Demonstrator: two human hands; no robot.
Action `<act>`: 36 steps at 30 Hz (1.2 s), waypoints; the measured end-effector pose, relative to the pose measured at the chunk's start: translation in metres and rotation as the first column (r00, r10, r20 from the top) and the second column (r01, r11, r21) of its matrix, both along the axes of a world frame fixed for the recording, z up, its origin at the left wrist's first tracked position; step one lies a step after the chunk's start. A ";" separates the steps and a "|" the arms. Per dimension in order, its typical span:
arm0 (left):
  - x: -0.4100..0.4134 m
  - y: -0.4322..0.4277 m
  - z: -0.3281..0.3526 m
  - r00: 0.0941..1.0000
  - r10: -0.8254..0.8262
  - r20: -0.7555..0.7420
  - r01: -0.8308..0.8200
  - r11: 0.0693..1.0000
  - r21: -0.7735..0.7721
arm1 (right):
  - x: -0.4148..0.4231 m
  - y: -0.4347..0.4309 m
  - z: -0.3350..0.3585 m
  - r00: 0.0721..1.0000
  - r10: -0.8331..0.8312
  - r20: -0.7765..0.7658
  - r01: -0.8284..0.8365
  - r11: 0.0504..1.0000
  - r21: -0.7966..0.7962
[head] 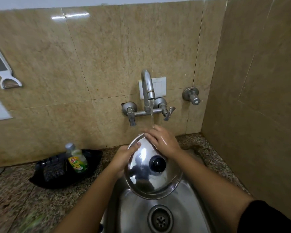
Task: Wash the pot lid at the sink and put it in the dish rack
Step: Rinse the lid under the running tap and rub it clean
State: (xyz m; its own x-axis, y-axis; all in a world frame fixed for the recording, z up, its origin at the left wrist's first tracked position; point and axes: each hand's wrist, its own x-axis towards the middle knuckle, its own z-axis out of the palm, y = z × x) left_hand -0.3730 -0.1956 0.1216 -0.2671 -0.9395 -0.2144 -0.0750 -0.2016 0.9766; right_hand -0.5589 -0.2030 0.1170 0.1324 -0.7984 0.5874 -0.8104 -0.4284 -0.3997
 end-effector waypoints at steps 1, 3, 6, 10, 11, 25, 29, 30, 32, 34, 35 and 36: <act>-0.003 0.000 0.000 1.000 0.030 0.005 -0.030 0.999 -0.029 | 0.003 0.000 -0.001 0.998 0.029 -0.046 -0.031 0.999 -0.044; -0.007 0.002 -0.006 0.989 0.141 -0.047 -0.143 0.989 -0.048 | 0.004 0.000 -0.002 1.000 0.012 0.012 -0.011 1.000 -0.018; -0.009 0.002 -0.021 0.933 0.328 -0.149 -0.326 0.945 0.040 | -0.009 0.002 -0.017 0.970 -0.167 0.176 0.145 0.981 0.131; -0.012 -0.005 -0.034 0.868 0.459 -0.188 -0.435 0.887 0.155 | -0.022 0.029 -0.050 0.996 -0.041 -0.076 0.052 0.988 0.148; -0.016 -0.007 -0.034 0.863 0.465 -0.196 -0.438 0.883 0.169 | -0.024 0.034 -0.057 0.997 -0.020 -0.080 0.032 0.988 0.152; -0.052 -0.025 -0.027 0.756 0.628 -0.185 -0.548 0.762 0.346 | 0.002 0.003 -0.037 0.974 -0.218 0.065 0.197 0.952 0.236; -0.036 -0.015 -0.026 0.766 0.623 -0.159 -0.586 0.779 0.223 | 0.021 -0.006 -0.023 0.968 -0.222 -0.115 0.232 0.969 0.082; -0.033 -0.010 -0.025 0.771 0.617 -0.160 -0.597 0.787 0.159 | 0.024 -0.005 -0.024 0.972 -0.207 -0.110 0.213 0.976 0.051; -0.032 -0.001 -0.023 0.771 0.607 -0.194 -0.607 0.792 0.065 | 0.031 -0.001 -0.028 0.967 -0.253 -0.022 0.254 0.967 0.021; -0.036 0.005 -0.020 0.764 0.616 -0.190 -0.626 0.780 0.013 | 0.041 -0.001 -0.031 0.912 -0.389 0.129 0.382 0.921 0.077; -0.039 0.007 -0.020 0.760 0.621 -0.192 -0.633 0.774 -0.003 | 0.046 -0.002 -0.031 0.863 -0.457 0.216 0.429 0.888 0.167; -0.041 0.006 -0.022 0.761 0.620 -0.191 -0.634 0.774 -0.016 | 0.050 -0.003 -0.031 0.804 -0.517 0.294 0.450 0.852 0.269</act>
State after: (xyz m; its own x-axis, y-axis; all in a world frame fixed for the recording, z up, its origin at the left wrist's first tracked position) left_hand -0.4135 -0.1893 0.0999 0.3624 -0.9208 -0.1443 0.2049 -0.0724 0.9761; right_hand -0.5085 -0.2059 0.0865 -0.4815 -0.7977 0.3632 -0.6883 0.0876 -0.7201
